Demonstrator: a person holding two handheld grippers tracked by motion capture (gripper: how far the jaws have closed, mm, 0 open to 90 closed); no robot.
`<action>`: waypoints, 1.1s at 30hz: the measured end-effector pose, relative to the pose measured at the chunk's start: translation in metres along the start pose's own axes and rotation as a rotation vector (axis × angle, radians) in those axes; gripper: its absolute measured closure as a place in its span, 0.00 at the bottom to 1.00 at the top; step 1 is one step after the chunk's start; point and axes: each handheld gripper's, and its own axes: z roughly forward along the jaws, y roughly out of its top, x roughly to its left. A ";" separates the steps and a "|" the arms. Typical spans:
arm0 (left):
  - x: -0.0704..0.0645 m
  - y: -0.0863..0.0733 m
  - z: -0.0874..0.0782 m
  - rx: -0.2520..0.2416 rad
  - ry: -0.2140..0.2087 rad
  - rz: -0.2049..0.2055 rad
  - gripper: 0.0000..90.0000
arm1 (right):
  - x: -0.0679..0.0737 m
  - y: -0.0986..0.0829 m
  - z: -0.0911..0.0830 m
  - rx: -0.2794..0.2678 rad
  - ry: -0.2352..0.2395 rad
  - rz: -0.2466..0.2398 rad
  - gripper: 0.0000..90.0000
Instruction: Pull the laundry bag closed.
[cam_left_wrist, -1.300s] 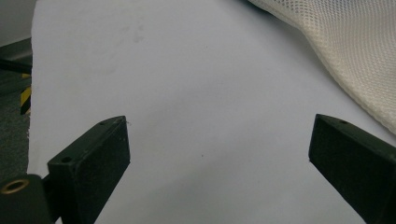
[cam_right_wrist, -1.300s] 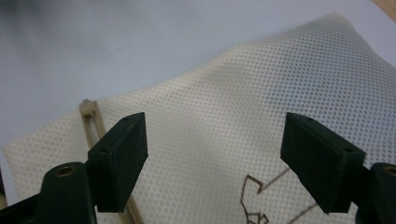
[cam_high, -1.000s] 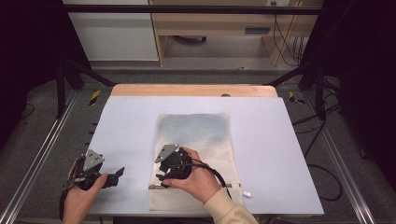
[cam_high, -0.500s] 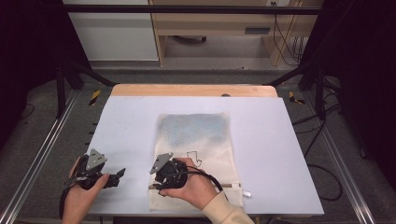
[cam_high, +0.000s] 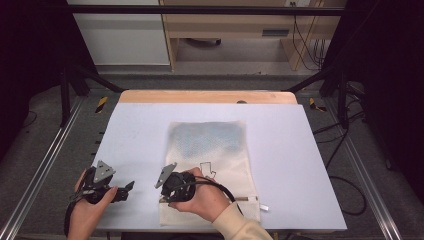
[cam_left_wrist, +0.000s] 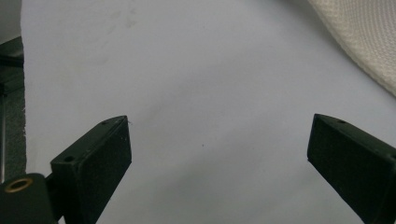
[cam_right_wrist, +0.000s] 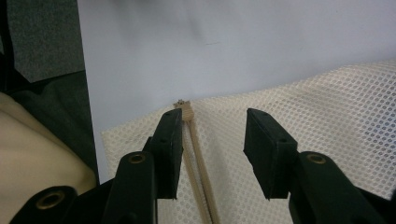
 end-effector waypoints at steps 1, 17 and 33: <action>0.001 0.000 0.000 -0.003 0.000 -0.007 0.07 | -0.002 0.002 0.001 0.003 0.004 -0.005 0.66; 0.003 0.003 -0.007 -0.047 -0.006 0.010 0.07 | -0.005 -0.001 0.007 -0.024 0.017 0.006 0.89; 0.011 0.001 -0.011 -0.036 -0.004 -0.008 0.08 | 0.002 -0.004 0.022 0.011 0.047 -0.001 0.90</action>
